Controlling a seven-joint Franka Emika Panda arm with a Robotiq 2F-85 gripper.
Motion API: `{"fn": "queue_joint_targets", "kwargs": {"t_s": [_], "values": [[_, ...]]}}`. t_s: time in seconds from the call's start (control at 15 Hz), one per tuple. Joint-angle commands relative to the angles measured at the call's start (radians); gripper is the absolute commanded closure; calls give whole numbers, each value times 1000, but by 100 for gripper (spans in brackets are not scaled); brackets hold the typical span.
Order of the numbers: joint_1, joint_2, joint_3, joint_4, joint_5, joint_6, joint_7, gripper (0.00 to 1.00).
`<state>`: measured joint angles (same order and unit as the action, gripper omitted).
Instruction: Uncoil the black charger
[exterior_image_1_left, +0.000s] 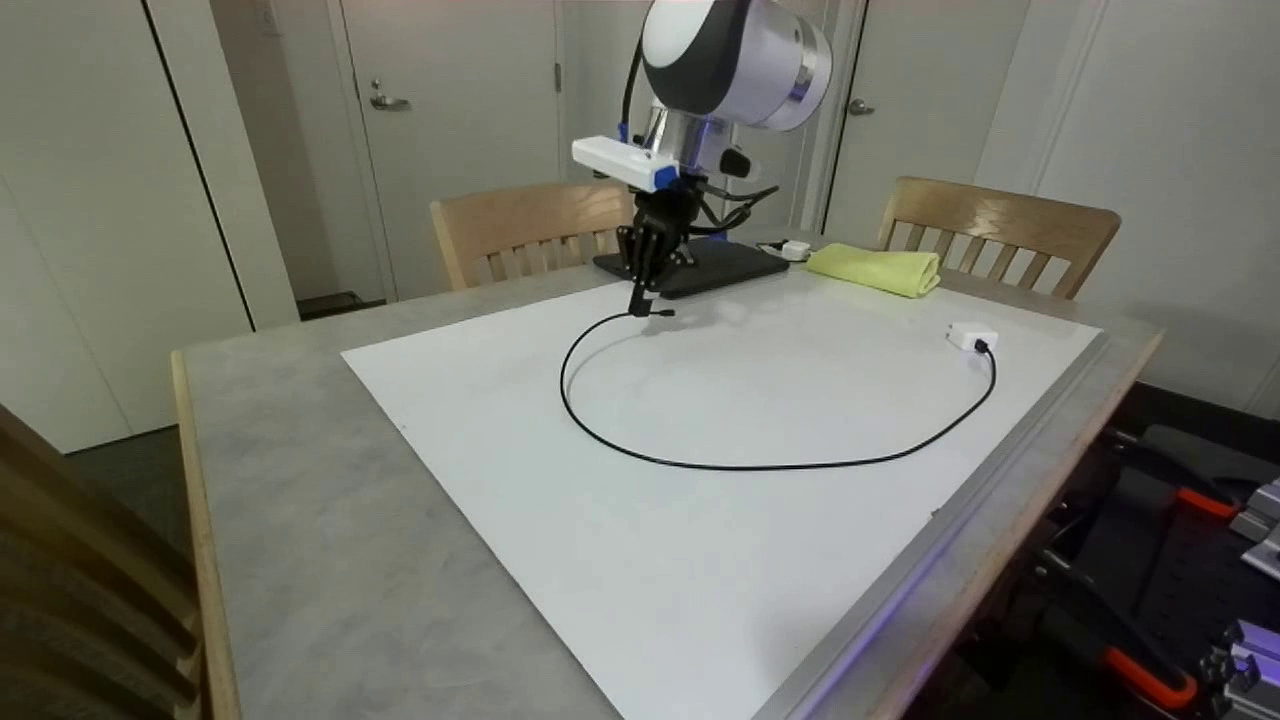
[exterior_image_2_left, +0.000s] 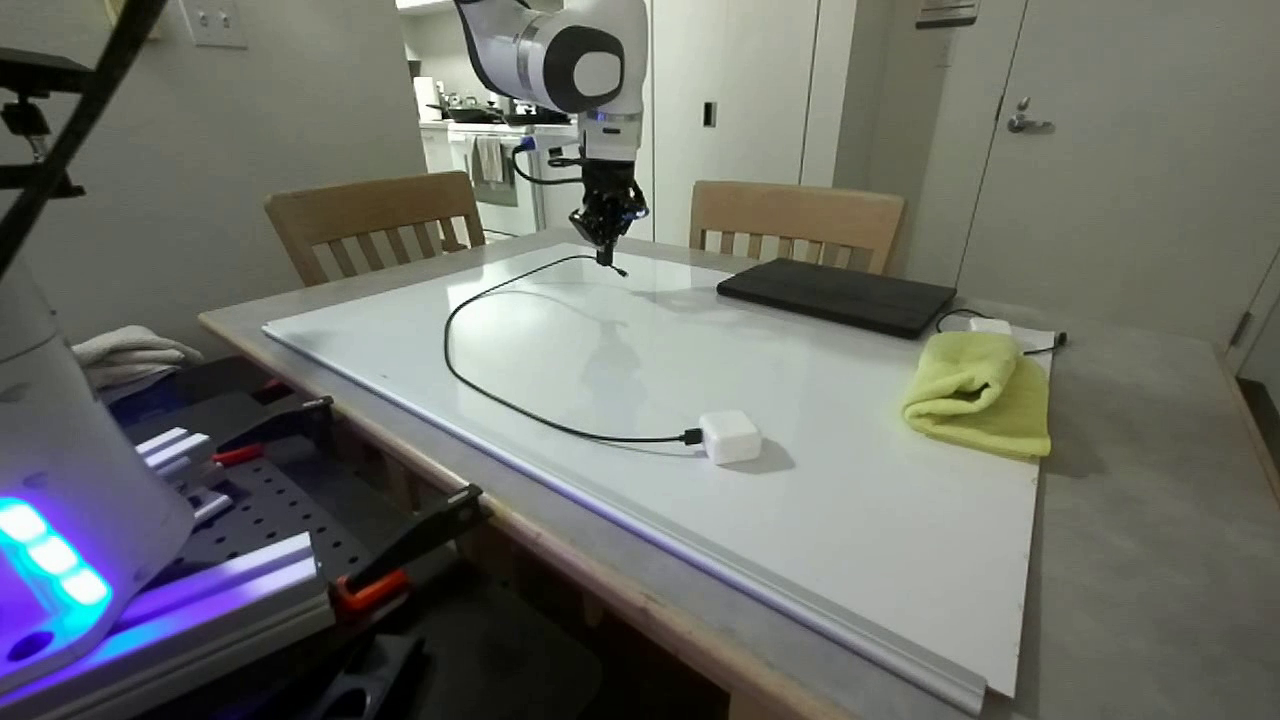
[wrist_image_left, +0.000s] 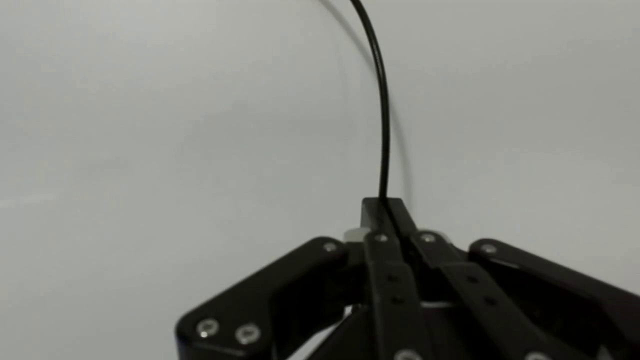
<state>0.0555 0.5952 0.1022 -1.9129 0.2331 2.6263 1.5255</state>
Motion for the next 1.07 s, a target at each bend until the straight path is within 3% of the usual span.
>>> {"fn": "queue_joint_targets", "kwargs": {"t_s": [0.0,0.2,0.4,0.93,1.0], "values": [[29,5,-30,11,31,-7,-27,96],[29,15,-29,19,31,-8,-36,96],[-15,22,27,42,37,-9,-233,99],[6,94,69,168,54,-111,-642,99],[40,43,23,106,65,-79,-564,99]]}}
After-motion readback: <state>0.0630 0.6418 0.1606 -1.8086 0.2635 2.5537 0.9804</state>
